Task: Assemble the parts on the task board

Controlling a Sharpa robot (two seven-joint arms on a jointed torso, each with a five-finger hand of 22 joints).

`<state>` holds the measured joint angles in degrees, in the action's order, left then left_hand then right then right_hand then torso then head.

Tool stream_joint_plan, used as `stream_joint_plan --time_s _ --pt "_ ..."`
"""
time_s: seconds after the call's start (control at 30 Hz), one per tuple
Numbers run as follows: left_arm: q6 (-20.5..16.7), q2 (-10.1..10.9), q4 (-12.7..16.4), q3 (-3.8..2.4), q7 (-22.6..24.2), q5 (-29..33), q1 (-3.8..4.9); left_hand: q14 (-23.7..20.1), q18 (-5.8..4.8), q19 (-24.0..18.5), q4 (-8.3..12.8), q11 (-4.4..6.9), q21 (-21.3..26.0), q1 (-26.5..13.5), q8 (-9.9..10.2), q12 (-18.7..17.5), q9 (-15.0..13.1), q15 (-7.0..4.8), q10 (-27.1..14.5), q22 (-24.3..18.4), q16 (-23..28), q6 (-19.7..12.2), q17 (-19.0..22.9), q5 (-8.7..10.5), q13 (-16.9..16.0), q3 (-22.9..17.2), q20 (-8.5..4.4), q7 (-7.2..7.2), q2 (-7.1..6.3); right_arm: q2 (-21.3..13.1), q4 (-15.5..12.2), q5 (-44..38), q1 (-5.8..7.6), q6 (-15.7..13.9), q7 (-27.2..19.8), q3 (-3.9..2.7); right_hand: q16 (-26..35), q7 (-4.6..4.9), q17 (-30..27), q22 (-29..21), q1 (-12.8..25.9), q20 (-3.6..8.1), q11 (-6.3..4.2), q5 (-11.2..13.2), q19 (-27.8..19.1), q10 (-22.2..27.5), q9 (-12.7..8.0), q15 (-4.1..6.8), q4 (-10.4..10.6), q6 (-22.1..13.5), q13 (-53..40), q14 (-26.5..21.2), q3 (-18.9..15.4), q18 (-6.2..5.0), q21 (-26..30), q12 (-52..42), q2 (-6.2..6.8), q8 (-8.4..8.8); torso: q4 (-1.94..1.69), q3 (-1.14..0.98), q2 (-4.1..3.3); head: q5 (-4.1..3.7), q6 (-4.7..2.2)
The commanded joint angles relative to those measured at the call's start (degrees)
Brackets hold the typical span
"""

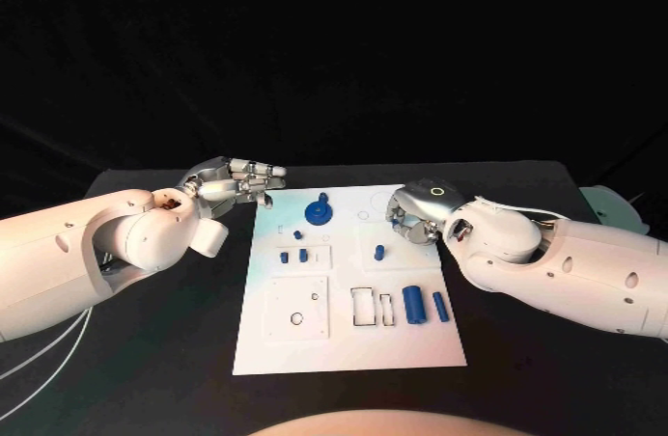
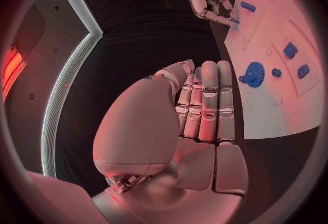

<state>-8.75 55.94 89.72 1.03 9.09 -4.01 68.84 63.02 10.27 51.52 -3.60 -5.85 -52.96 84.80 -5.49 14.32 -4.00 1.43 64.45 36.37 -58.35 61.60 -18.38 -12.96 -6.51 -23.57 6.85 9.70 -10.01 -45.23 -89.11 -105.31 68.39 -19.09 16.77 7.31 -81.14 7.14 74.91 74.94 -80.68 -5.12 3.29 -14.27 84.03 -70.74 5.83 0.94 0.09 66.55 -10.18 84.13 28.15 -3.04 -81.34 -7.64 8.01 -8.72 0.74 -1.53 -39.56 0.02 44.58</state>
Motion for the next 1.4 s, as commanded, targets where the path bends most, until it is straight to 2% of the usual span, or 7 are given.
stream_joint_plan --time_s 0.03,0.2,0.4,0.7,0.9,1.1,1.4 --pt "1.3 -0.1 -0.1 -0.02 -0.2 -0.4 0.01 0.5 0.28 0.6 0.4 0.11 -0.4 -0.2 -0.1 0.3 0.1 0.00 -0.4 0.1 -0.2 -0.5 -0.1 0.22 0.0 -0.1 -0.01 -0.07 0.37 -0.7 -1.0 -0.4 0.12 -2.8 -0.6 -0.17 -0.2 -0.09 1.9 11.4 0.7 0.41 -0.20 0.2 2.2 -0.6 0.1 0.37 -0.1 0.5 0.0 3.4 0.4 1.11 -0.3 -0.2 0.31 -0.27 0.04 -0.03 0.04 0.00 -0.04" --pt "1.4 -0.1 -0.3 -0.02 -0.2 -0.4 0.01 0.4 0.27 0.5 0.4 0.07 -0.4 -0.3 -0.1 0.3 0.1 0.04 -0.6 0.1 -0.2 -0.5 -0.1 0.22 0.0 -0.1 0.01 -0.05 0.34 -2.6 -4.6 0.3 0.24 -3.3 -0.6 -0.48 -0.2 -0.12 1.9 11.4 0.9 0.41 -0.22 0.3 2.2 -0.6 0.1 0.38 -0.2 0.6 0.0 3.4 0.4 1.14 -0.4 -0.2 0.35 -0.27 0.04 -0.02 0.02 0.27 -0.08" --pt "1.6 -0.5 -0.6 -0.02 -0.1 -0.4 0.00 0.4 0.27 0.5 0.4 0.06 -0.4 -0.3 -0.1 0.3 0.1 0.06 -0.6 0.1 -0.2 -0.5 -0.1 0.22 0.0 -0.1 0.01 -0.04 0.33 -3.8 -10.8 0.8 0.01 -4.6 -0.9 -0.61 -0.2 -0.12 1.9 11.4 0.9 0.41 -0.22 0.3 2.2 -0.6 0.1 0.38 -0.2 0.6 0.0 3.4 0.4 1.14 -0.4 -0.2 0.35 -0.27 0.10 -0.07 0.06 1.42 -0.02" --pt "1.4 -1.9 -1.6 -0.02 0.4 -0.3 -0.03 0.0 0.25 0.3 0.5 0.02 -0.3 -0.4 -0.1 0.4 0.1 0.12 -0.7 0.0 0.1 -0.5 0.0 0.20 0.0 -0.1 0.05 -0.02 0.39 -1.4 -16.9 0.9 -1.89 -5.8 -1.7 -0.54 -0.2 -0.16 1.9 11.5 1.0 0.42 -0.25 0.3 2.3 -0.7 0.1 0.40 -0.2 0.6 0.0 3.4 0.5 1.16 -0.5 -0.1 0.34 -0.29 -0.12 0.11 0.24 4.74 0.67" --pt "1.2 -3.0 -1.8 -0.01 0.8 0.1 -0.04 0.0 0.25 0.3 0.5 0.02 -0.3 -0.4 -0.1 0.4 0.1 0.12 -0.7 0.0 0.1 -0.5 0.0 0.20 0.0 -0.1 0.05 -0.02 0.39 1.7 -16.3 0.7 -4.92 -6.1 -2.5 -0.48 -0.2 -0.16 1.9 11.5 1.0 0.42 -0.25 0.3 2.3 -0.7 0.2 0.40 -0.2 0.6 0.0 3.4 0.5 1.15 -0.5 -0.1 0.31 -0.29 -0.06 0.21 0.35 6.77 1.57" --pt "1.0 -3.9 -1.8 -0.01 0.9 0.3 -0.04 -0.2 0.25 0.2 0.5 0.01 -0.2 -0.5 -0.1 0.5 0.1 0.15 -0.7 0.0 0.2 -0.5 0.1 0.20 0.0 -0.1 0.08 -0.01 0.41 4.6 -14.0 0.6 -7.46 -6.1 -3.2 -0.22 -0.2 -0.16 1.9 11.4 1.1 0.42 -0.25 0.3 2.2 -0.7 0.2 0.40 -0.2 0.7 0.0 3.4 0.6 1.13 -0.4 -0.1 0.29 -0.28 -0.25 0.27 0.29 7.93 2.28" --pt "1.0 -4.5 -1.6 -0.01 0.9 0.4 -0.03 -0.3 0.24 0.1 0.6 0.00 -0.1 -0.6 -0.2 0.6 0.1 0.17 -0.8 0.0 0.3 -0.5 0.1 0.20 0.0 -0.1 0.10 -0.01 0.43 7.3 -10.9 0.7 -9.55 -6.4 -3.5 -0.13 -0.2 -0.17 1.8 11.4 1.5 0.43 -0.25 0.7 2.2 -0.7 0.2 0.41 -0.3 0.6 0.0 3.4 0.6 1.11 -0.4 0.0 0.26 -0.22 -0.16 0.19 0.27 9.46 3.37"
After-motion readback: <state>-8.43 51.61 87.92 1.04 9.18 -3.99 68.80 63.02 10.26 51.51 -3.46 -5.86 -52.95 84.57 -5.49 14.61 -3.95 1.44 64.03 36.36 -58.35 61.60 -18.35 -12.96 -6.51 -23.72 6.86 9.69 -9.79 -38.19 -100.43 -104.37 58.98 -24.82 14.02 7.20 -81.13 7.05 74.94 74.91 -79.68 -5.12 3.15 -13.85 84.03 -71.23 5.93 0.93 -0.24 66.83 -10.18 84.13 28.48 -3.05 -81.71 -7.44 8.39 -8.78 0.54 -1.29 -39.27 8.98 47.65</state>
